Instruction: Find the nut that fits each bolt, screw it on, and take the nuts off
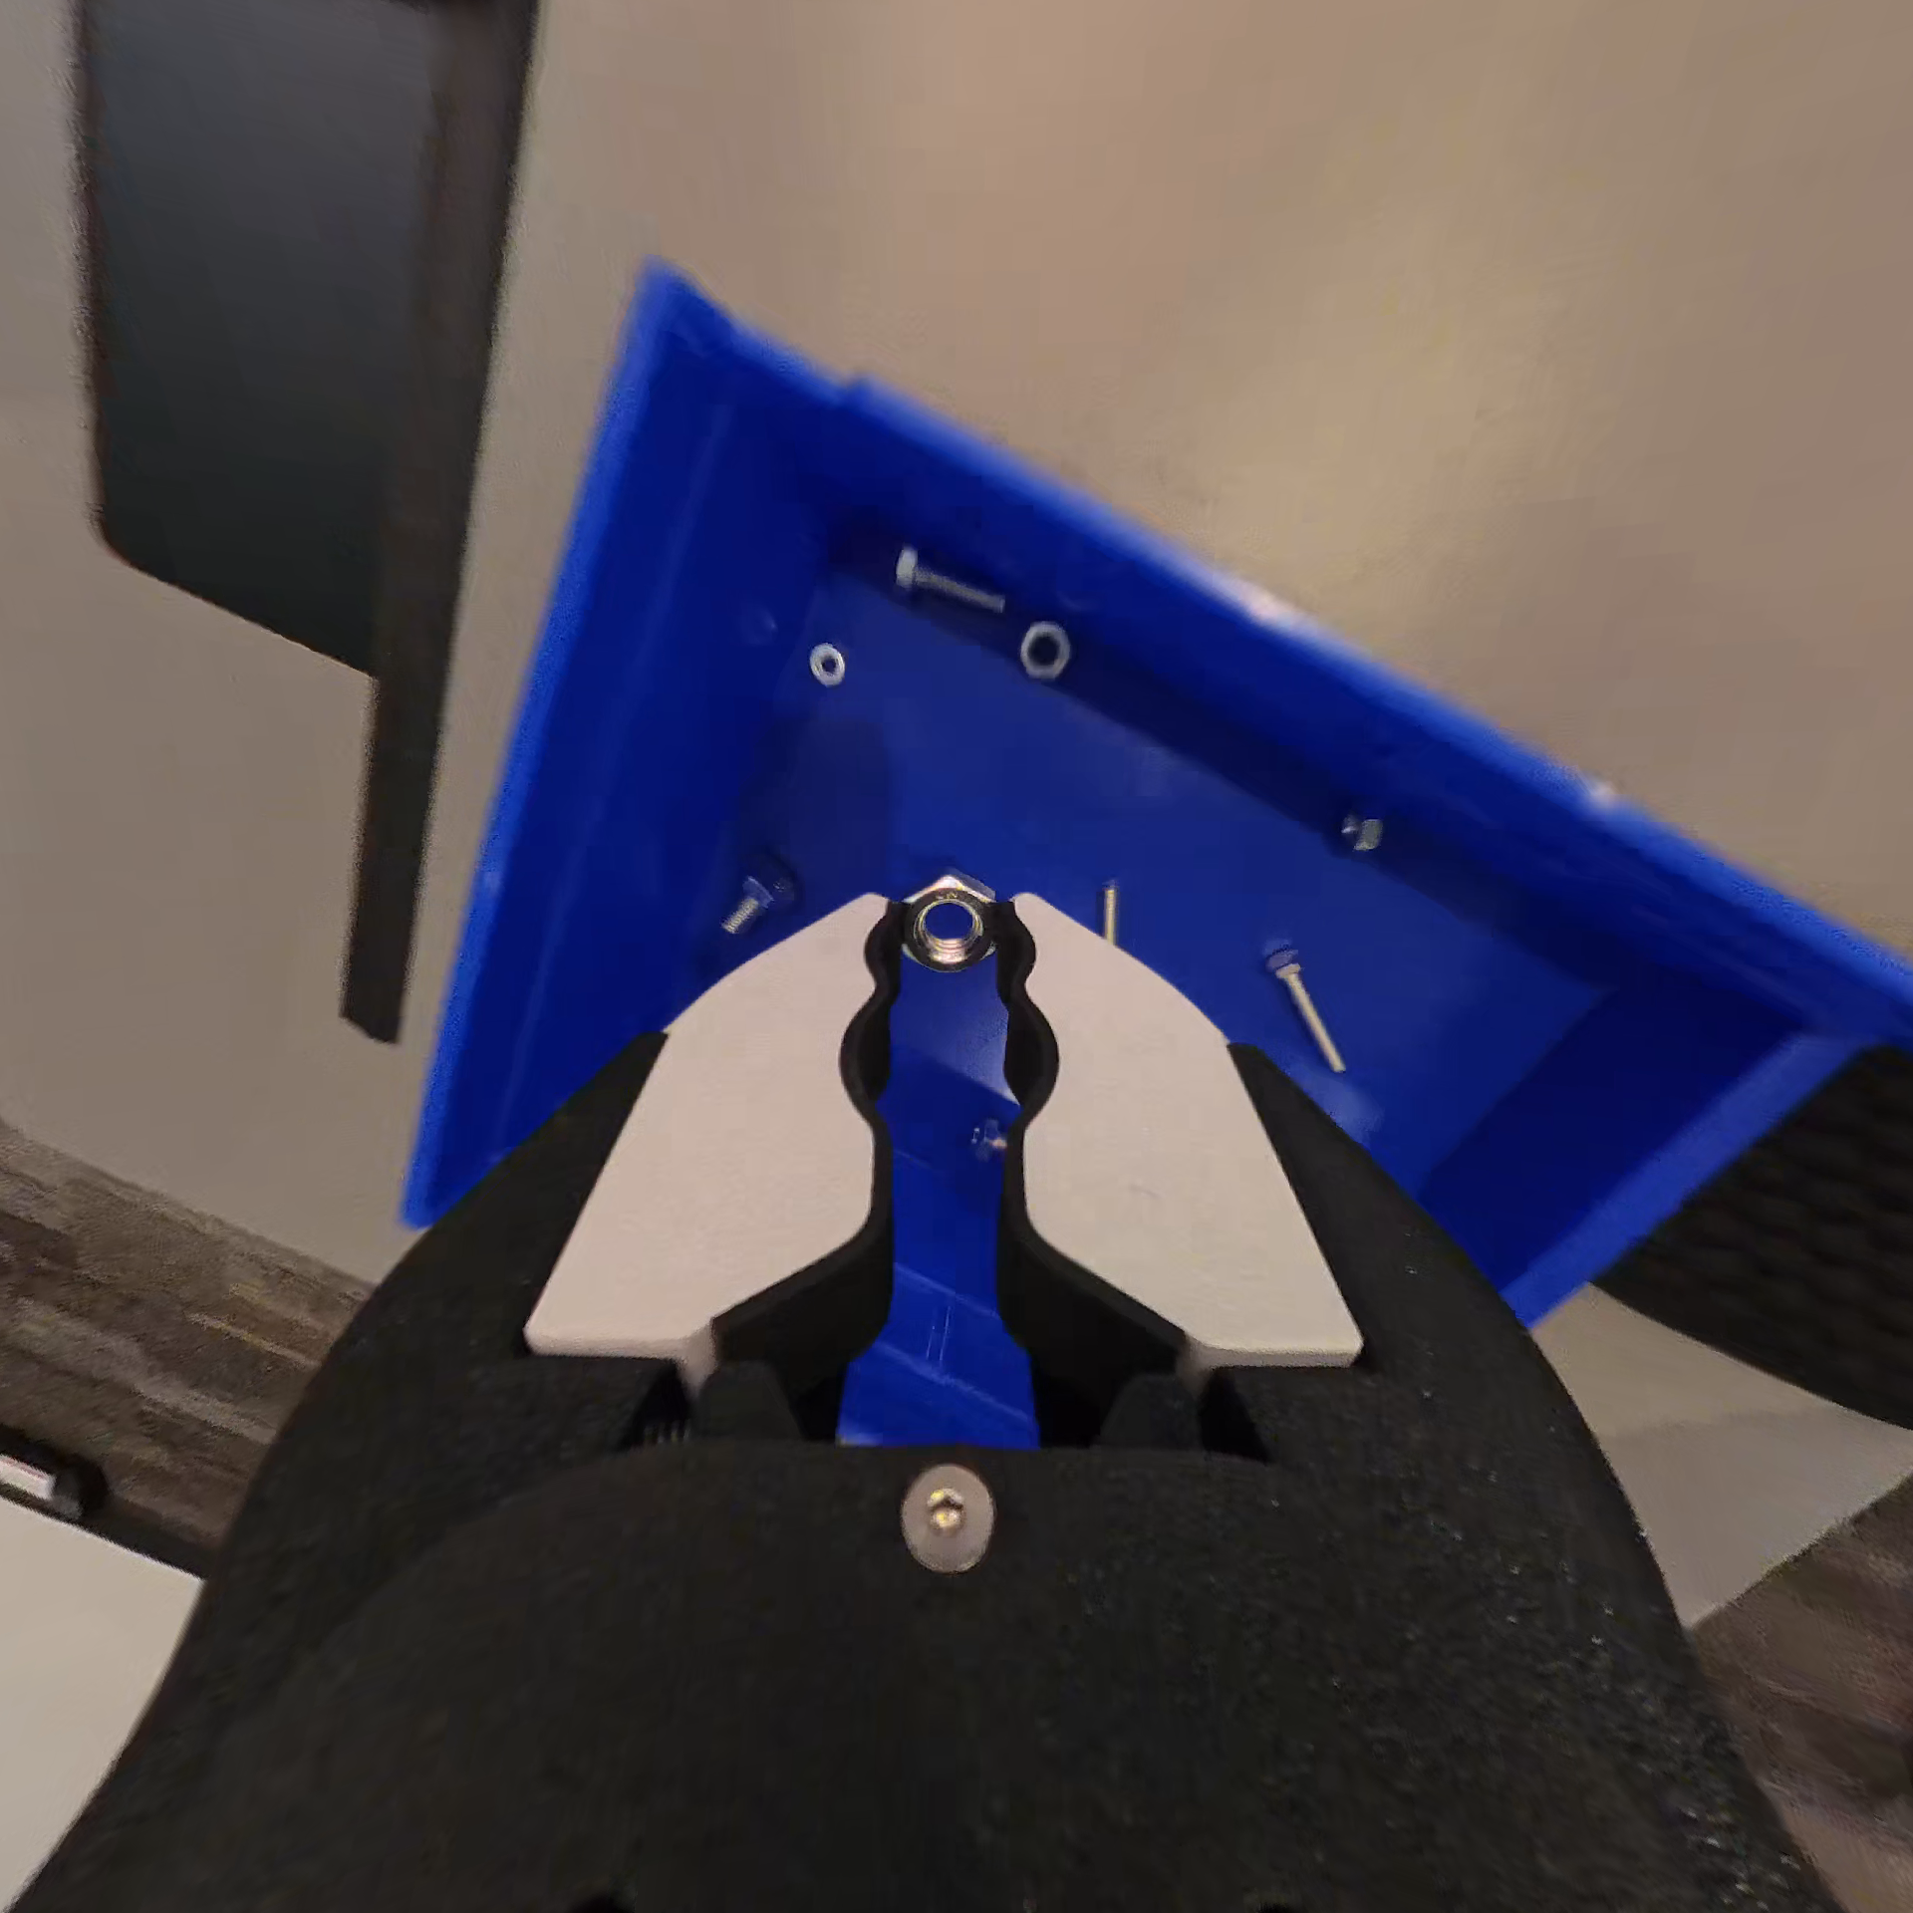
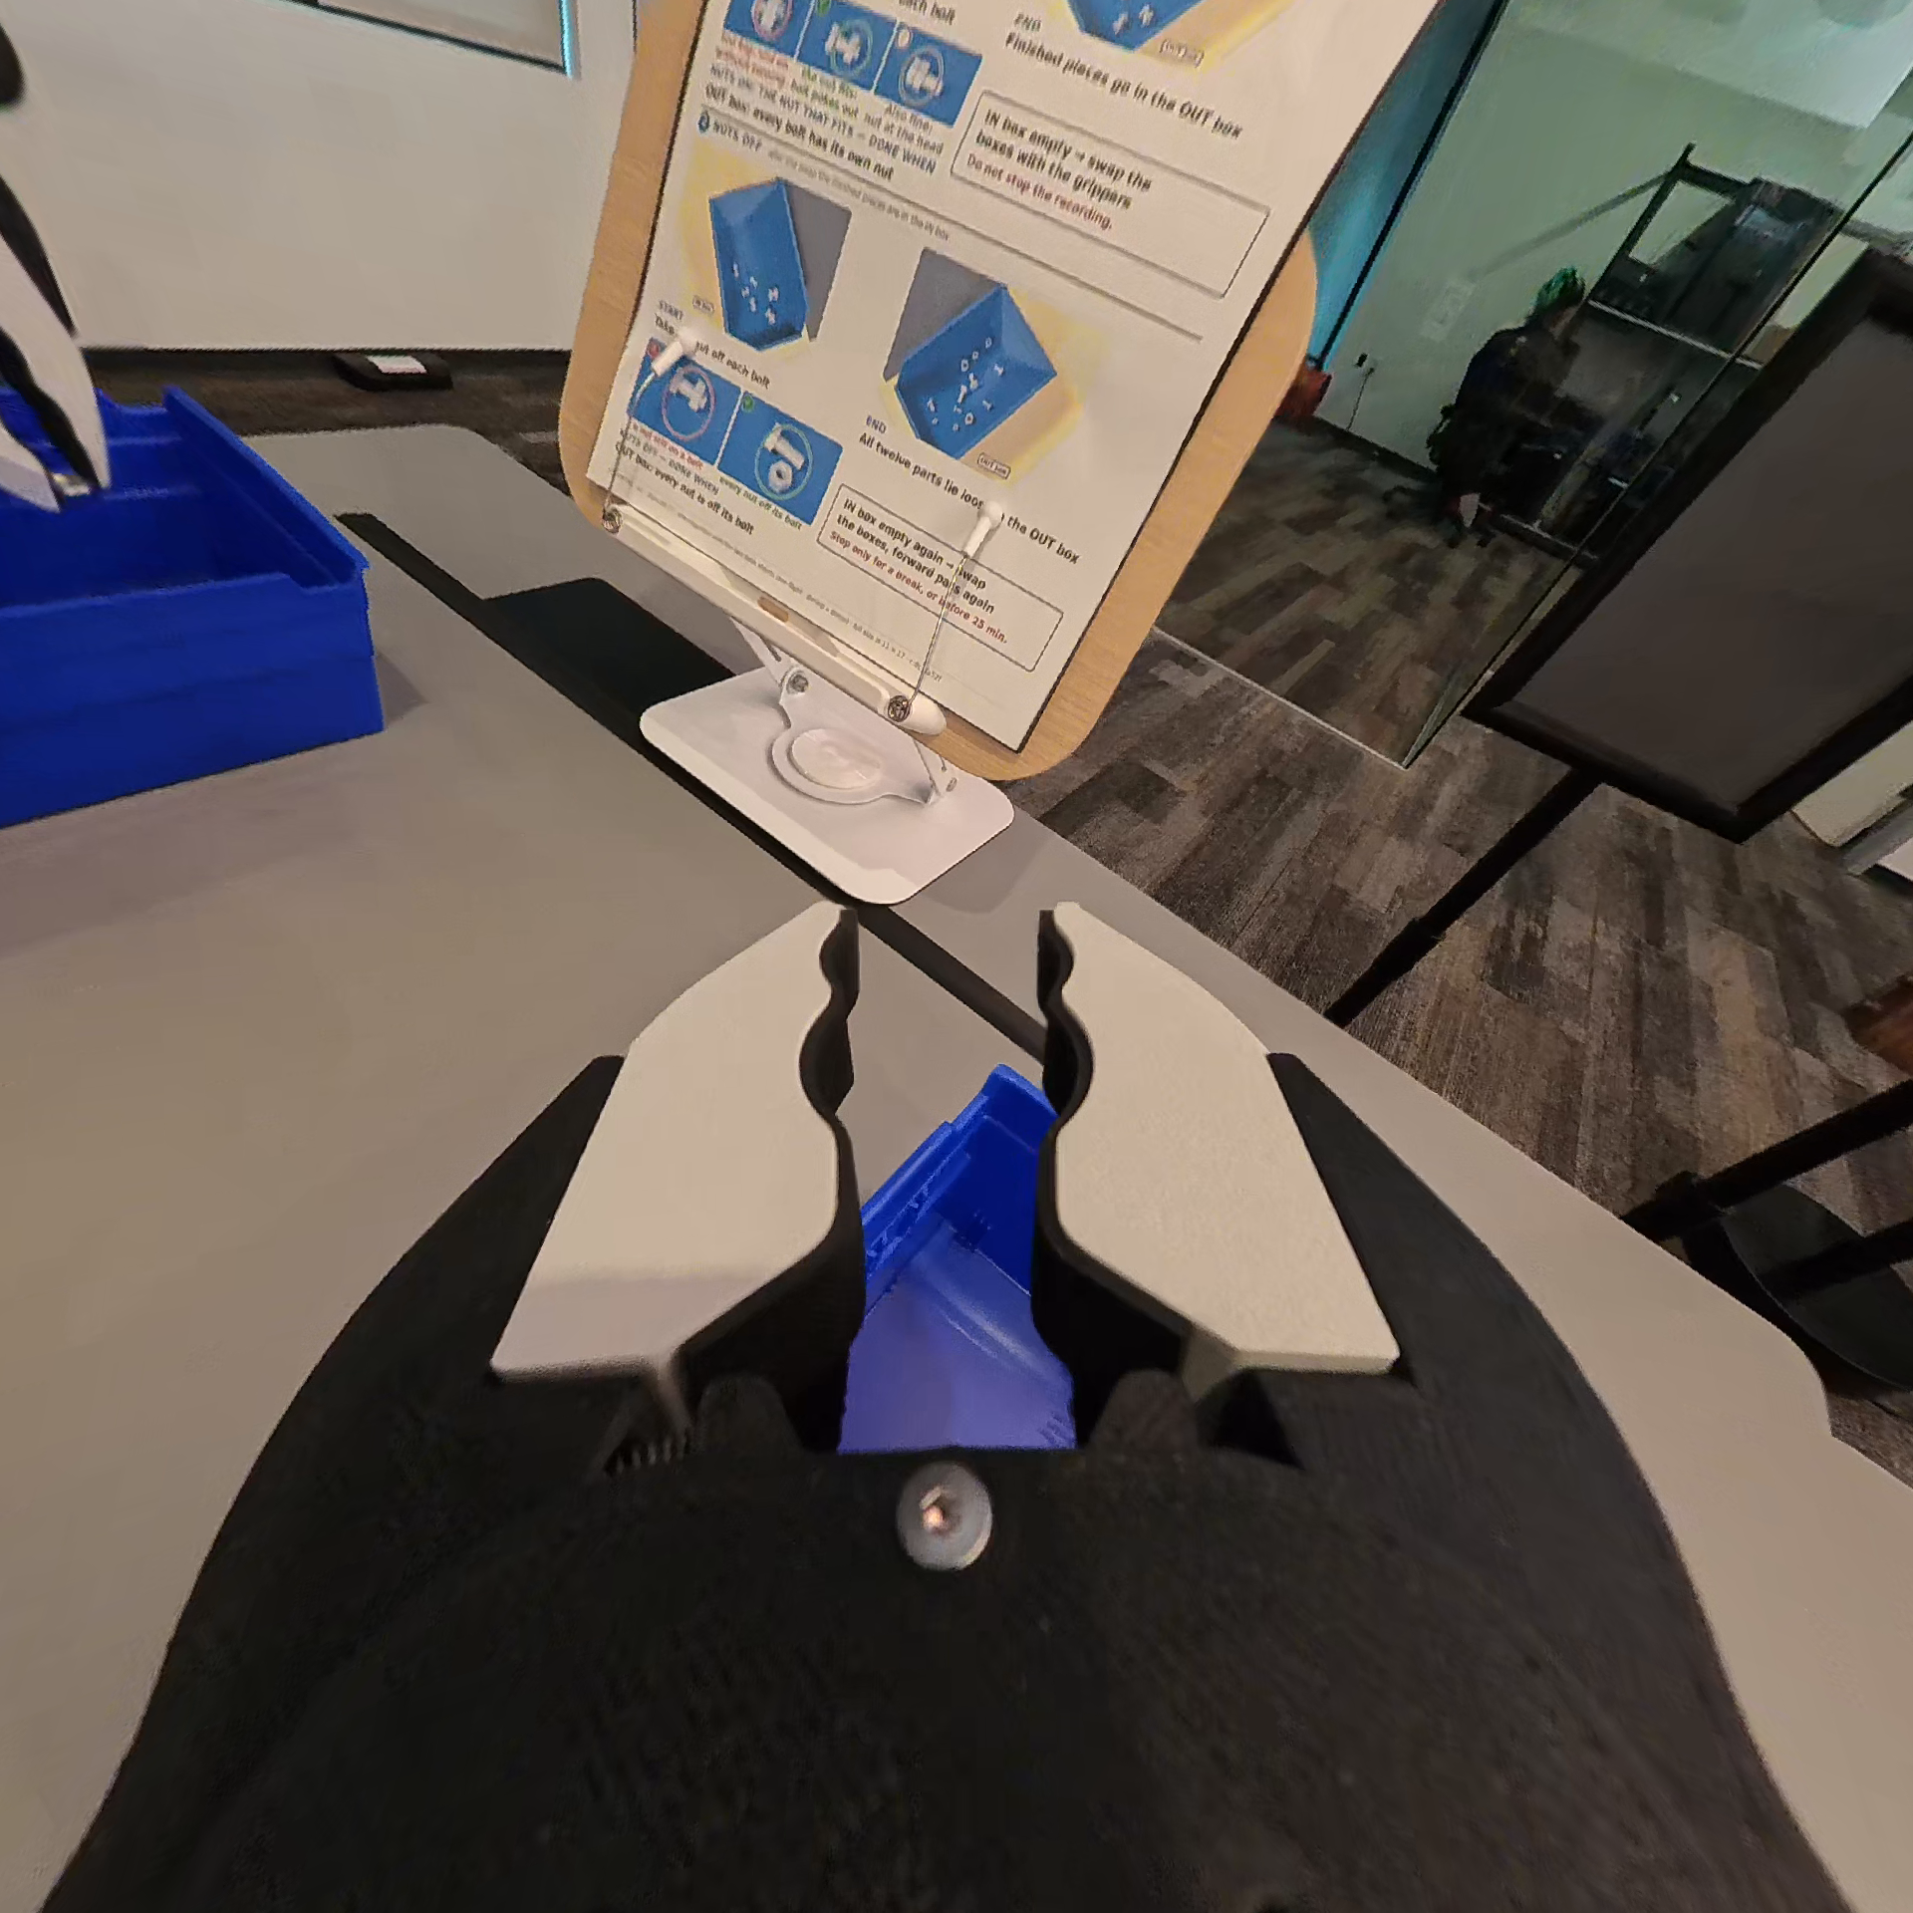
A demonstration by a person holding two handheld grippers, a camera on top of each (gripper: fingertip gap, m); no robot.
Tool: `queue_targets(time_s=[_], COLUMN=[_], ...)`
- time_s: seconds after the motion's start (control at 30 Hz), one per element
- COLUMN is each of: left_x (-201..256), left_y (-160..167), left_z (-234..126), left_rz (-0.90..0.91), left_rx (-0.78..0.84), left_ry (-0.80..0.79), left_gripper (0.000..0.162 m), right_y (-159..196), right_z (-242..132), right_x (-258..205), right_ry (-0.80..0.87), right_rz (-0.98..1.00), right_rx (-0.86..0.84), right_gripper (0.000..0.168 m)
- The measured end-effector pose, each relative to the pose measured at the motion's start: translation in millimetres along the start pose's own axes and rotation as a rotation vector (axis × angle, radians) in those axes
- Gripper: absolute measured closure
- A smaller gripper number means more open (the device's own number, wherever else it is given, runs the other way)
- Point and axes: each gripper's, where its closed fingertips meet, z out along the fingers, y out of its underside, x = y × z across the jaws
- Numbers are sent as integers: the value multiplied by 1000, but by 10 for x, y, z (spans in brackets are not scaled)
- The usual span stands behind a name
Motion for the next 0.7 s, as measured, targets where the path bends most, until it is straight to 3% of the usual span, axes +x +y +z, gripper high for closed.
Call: queue_targets(time_s=[0.13,0.23,0.47,0.7], left_x=[286,718,1528,1917], left_y=[-569,-1041,-1718,-2024], left_z=[-496,-539,33,615], left_rz=[68,147,241,256], left_rx=[98,155,144,50], left_ry=[-3,54,129,166], left_gripper=[145,145,145,145], right_y=[-119,-219,-414,-411], right_z=[-214,-456,-1058,-1205], right_x=[34,39,-18,-25], right_ry=[7,6,-19,-30], right_rz=[1,-11,-38,-40], right_rx=[30,48,115,121], right_gripper=[135,135,136,136])
